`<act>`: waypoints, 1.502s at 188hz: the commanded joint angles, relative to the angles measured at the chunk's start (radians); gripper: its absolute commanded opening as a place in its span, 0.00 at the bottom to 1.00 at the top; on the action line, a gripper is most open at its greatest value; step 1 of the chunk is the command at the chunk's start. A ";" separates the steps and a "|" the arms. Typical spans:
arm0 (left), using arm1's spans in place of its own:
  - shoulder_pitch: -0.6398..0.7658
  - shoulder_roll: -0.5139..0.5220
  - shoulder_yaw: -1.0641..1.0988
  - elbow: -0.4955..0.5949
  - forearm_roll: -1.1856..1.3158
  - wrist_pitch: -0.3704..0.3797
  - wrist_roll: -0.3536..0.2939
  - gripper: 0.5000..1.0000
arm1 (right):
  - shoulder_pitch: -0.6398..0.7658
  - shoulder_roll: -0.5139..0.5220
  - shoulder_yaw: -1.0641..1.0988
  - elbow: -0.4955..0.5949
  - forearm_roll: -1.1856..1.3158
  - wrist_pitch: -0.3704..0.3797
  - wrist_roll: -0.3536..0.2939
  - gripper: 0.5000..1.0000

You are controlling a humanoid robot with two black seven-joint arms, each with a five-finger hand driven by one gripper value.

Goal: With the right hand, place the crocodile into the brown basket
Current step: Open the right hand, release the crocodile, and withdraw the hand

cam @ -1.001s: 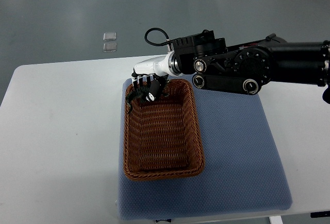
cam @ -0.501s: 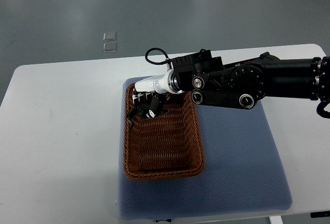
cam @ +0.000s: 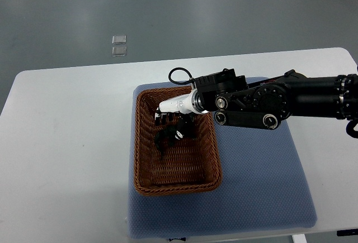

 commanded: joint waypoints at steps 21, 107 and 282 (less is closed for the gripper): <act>0.000 0.000 0.000 0.000 0.000 0.000 0.000 1.00 | 0.000 -0.012 0.016 0.000 0.005 0.006 0.000 0.80; 0.000 0.000 0.000 0.000 0.000 0.000 0.000 1.00 | -0.096 -0.293 0.456 -0.002 0.076 -0.003 0.074 0.81; 0.000 0.000 0.000 -0.002 0.000 0.000 0.000 1.00 | -0.782 -0.004 1.621 -0.229 0.693 0.069 0.224 0.86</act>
